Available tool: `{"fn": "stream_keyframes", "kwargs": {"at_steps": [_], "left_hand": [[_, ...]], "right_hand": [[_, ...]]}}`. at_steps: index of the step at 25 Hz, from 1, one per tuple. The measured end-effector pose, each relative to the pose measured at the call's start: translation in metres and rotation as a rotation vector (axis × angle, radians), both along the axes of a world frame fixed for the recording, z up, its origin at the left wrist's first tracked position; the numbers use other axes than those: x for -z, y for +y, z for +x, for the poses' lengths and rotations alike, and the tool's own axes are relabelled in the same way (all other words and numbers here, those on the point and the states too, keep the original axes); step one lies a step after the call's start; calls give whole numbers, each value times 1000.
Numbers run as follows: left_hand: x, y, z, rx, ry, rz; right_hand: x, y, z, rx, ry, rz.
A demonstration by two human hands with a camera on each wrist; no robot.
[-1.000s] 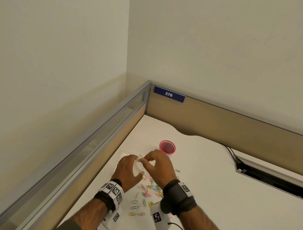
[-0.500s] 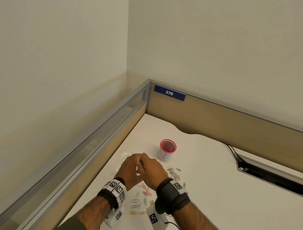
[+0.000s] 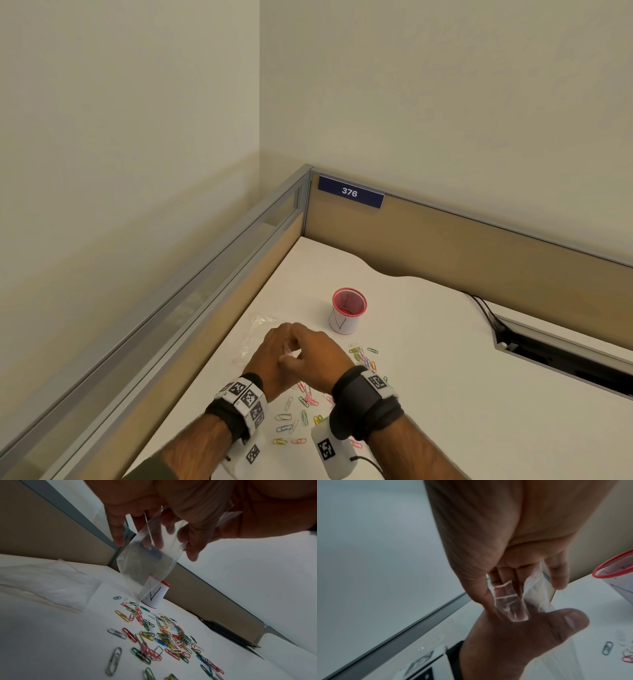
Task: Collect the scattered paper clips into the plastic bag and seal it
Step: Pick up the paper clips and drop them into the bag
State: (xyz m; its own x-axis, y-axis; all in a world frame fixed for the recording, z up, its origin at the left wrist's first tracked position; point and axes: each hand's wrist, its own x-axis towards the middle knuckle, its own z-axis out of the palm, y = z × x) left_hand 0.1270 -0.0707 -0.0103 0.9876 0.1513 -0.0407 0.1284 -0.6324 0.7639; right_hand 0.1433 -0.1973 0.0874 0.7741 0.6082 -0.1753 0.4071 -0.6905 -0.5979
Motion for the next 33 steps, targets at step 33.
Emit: {"fn": "stream_keyframes", "kwargs": {"at_steps": [33], "left_hand": [[-15,22,-13,-85,-214,-183]], "right_hand": [[128,-132,97,545,-1,-383]]}}
